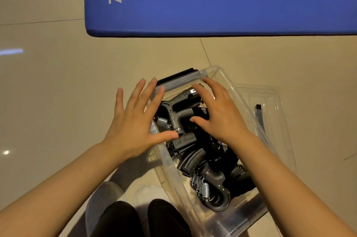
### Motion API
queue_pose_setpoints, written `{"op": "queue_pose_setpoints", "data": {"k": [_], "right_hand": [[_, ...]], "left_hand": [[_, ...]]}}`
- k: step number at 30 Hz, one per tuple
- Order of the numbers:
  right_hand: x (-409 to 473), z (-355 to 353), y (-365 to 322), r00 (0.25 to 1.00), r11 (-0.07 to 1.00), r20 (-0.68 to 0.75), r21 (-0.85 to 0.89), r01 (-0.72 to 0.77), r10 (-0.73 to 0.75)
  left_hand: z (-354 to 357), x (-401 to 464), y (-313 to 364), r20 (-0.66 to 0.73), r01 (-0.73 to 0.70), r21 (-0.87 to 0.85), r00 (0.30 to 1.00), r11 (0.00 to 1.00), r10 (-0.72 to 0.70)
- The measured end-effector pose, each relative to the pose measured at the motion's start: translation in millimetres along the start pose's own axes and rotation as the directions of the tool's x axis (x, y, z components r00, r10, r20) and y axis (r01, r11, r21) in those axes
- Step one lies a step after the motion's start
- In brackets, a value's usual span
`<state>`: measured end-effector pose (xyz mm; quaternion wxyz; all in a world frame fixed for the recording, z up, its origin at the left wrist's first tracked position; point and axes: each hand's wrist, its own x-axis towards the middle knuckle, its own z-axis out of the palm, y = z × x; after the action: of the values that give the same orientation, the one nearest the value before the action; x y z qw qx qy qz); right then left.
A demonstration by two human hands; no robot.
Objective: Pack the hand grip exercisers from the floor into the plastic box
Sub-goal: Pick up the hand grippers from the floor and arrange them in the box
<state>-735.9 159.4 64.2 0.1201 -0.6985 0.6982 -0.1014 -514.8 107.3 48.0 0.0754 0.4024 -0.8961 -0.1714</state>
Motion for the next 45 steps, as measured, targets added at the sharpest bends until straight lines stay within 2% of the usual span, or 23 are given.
{"op": "queue_pose_setpoints", "data": {"k": [2,4,6,8,9,10,12,14,18,20,23,25,28,33,37,41,45], "right_hand": [[-24.6,-20.6,12.5,0.974,0.999,-0.227,0.030,-0.014,0.021],[-60.2,-39.7,39.5,0.888,0.976,-0.406,0.122,-0.182,0.217],[-98.9,-43.2,77.9,0.767,0.845,-0.362,0.309,-0.437,0.529],[-133.3,-31.0,123.6,0.624,0.649,-0.217,0.422,-0.634,0.751],[-147.9,-20.3,142.3,0.605,0.610,-0.143,0.361,-0.705,0.784],[-159.7,-6.0,157.7,0.649,0.642,-0.049,0.214,-0.736,0.759],[-175.9,25.2,174.6,0.751,0.772,0.187,-0.084,-0.630,0.633],[-180.1,51.6,180.8,0.791,0.845,0.298,-0.162,-0.510,0.535],[-165.1,74.7,170.8,0.795,0.820,0.269,0.030,-0.571,0.544],[-162.2,78.5,169.4,0.789,0.804,0.228,0.040,-0.594,0.571],[-160.0,81.1,167.3,0.745,0.763,0.246,0.031,-0.645,0.620],[-155.8,83.5,163.5,0.701,0.718,0.253,0.035,-0.695,0.667],[-150.5,90.0,158.7,0.677,0.693,0.228,0.014,-0.721,0.700],[-153.6,94.1,166.5,0.712,0.711,0.170,0.079,-0.699,0.681],[-156.0,99.4,159.8,0.692,0.690,0.173,0.083,-0.719,0.701],[-149.7,93.6,141.4,0.674,0.634,0.167,0.239,-0.735,0.719],[-147.7,93.4,148.2,0.729,0.737,0.149,-0.001,-0.676,0.668]], "left_hand": [[-5.4,6.0,18.7,0.019,-0.203,0.062,0.979,0.977,0.203],[-1.7,12.3,39.3,0.075,-0.439,0.061,0.898,0.897,0.434],[8.7,12.1,50.0,0.141,-0.577,0.091,0.814,0.812,0.563],[15.5,12.1,51.0,0.189,-0.555,0.090,0.825,0.827,0.533],[16.4,12.8,50.5,0.190,-0.520,0.083,0.845,0.850,0.499],[16.7,13.6,49.5,0.191,-0.503,0.091,0.856,0.860,0.481],[16.2,14.7,48.2,0.217,-0.498,0.108,0.856,0.860,0.468],[14.7,15.0,48.7,0.247,-0.493,0.103,0.854,0.864,0.458],[12.7,18.4,44.8,0.288,-0.540,0.107,0.820,0.835,0.494],[10.8,22.6,39.9,0.320,-0.570,0.117,0.797,0.814,0.512],[3.8,35.8,26.3,0.370,-0.598,0.173,0.776,0.783,0.511],[-1.5,42.5,15.3,0.391,-0.587,0.221,0.785,0.779,0.481],[-5.4,51.0,4.5,0.385,-0.578,0.250,0.796,0.777,0.468],[-2.8,52.6,5.4,0.328,-0.575,0.256,0.808,0.777,0.490],[-5.0,53.0,3.5,0.336,-0.568,0.247,0.810,0.785,0.480],[-4.1,51.3,3.8,0.344,-0.560,0.234,0.813,0.795,0.471],[-3.3,51.8,2.2,0.318,-0.566,0.230,0.812,0.791,0.489]]}}
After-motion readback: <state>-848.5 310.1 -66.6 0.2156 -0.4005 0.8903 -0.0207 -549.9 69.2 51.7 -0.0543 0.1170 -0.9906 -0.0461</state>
